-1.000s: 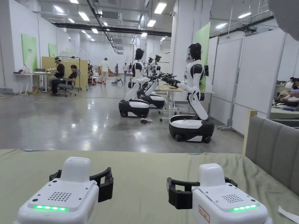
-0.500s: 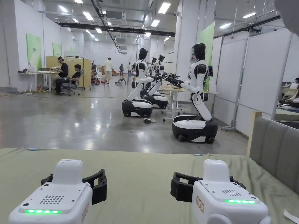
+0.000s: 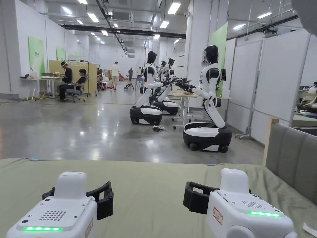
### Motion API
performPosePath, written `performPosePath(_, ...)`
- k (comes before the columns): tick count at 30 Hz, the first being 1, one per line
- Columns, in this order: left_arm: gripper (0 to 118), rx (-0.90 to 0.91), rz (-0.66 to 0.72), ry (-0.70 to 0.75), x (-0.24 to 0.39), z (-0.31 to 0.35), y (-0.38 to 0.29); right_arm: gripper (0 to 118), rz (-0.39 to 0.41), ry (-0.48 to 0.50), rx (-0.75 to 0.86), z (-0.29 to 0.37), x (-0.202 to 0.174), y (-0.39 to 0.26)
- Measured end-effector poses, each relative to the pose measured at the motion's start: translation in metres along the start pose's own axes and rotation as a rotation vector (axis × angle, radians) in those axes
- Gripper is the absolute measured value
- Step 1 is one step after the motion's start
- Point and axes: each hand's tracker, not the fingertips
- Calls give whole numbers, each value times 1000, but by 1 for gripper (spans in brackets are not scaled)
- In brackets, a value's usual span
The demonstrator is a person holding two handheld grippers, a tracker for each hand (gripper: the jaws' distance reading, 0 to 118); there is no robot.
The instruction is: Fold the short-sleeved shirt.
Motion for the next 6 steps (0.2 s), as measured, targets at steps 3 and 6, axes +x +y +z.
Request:
performPosePath(3, 77, 13, -3, 1, 2, 0, 1, 118, 2, -7, 11, -1, 0, 1)
performPosePath(6, 77, 11, -7, -4, 3, 1, 2, 118, -12, -34, 7, 0, 1, 2)
